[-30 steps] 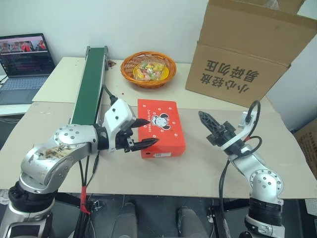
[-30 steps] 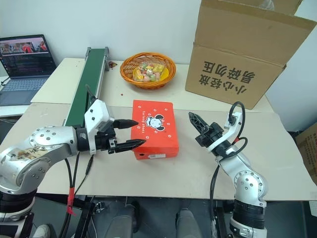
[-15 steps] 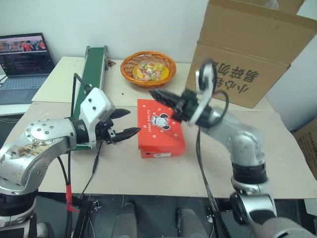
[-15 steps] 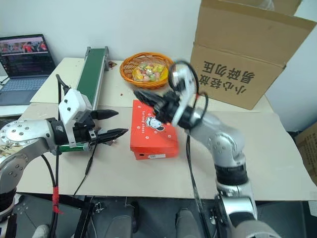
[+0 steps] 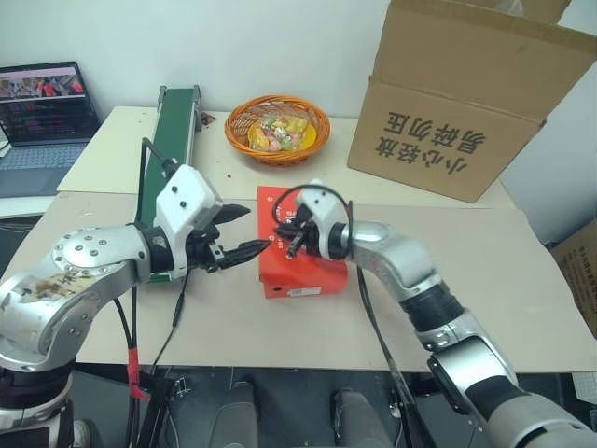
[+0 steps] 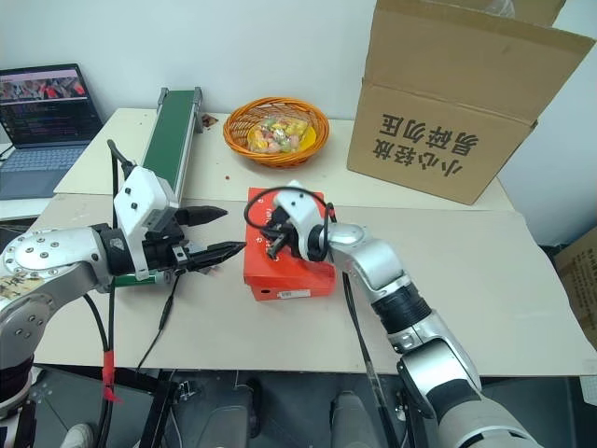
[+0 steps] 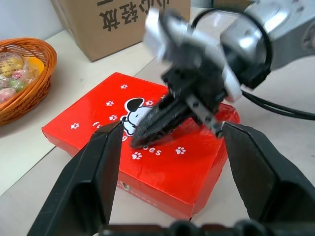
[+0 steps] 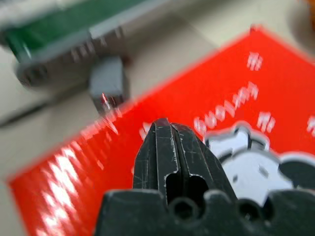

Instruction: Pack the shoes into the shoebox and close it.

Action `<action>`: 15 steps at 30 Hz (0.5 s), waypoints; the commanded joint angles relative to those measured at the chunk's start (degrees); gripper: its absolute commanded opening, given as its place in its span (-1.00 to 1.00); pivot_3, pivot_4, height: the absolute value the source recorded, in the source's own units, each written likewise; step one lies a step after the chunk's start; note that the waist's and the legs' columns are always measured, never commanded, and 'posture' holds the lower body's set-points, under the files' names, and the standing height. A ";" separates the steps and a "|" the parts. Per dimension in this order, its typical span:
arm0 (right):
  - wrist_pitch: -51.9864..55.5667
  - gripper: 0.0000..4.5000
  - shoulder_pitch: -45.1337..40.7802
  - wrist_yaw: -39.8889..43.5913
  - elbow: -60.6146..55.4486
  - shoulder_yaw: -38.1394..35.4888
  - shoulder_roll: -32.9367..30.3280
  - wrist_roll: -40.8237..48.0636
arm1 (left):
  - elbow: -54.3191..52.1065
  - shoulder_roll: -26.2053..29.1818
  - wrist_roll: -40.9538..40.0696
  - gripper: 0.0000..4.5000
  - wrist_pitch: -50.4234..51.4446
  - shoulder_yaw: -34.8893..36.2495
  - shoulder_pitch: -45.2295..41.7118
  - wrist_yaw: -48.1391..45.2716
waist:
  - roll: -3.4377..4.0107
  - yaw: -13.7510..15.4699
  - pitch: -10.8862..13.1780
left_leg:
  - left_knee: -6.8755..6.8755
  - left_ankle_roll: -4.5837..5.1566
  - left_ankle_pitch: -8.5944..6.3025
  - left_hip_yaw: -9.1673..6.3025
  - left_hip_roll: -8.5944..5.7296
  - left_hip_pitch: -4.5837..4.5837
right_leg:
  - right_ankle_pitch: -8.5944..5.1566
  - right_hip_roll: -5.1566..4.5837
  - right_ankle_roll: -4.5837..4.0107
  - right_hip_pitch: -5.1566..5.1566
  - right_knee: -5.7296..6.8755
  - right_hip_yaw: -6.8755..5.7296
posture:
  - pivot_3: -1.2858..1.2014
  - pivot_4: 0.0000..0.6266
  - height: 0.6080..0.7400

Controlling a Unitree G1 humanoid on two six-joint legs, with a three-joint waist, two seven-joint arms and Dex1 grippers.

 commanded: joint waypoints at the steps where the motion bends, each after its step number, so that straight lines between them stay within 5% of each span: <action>1: -6.29 -0.99 0.53 4.60 2.75 5.14 -0.21 -6.96 | -1.13 -0.50 0.00 0.51 -0.93 -0.22 -2.31 0.55 | -0.03 0.00 -0.02 | 0.01 0.00 0.00 0.00 0.00 0.02 | 0.00 0.00 0.00 0.02 0.00 0.00 | 0.03 -0.52 0.72; 12: -7.17 -0.99 3.18 6.71 4.52 0.20 2.68 -9.59 | -1.37 -1.14 0.41 0.51 -0.91 -0.32 -1.60 1.04 | -0.05 -0.14 -0.05 | -0.04 -0.01 -0.01 0.01 0.02 0.37 | -0.01 0.00 -0.01 0.10 -0.01 0.00 | 0.03 -0.52 0.72; 15: -4.66 -0.99 2.39 5.42 1.66 -7.66 4.76 -4.65 | -0.58 -1.18 1.37 0.51 -1.24 0.53 -0.41 1.67 | -0.06 -0.32 -0.05 | -0.04 -0.01 -0.01 0.01 0.02 0.37 | -0.01 0.01 -0.01 0.10 0.02 0.00 | 0.03 -0.52 0.72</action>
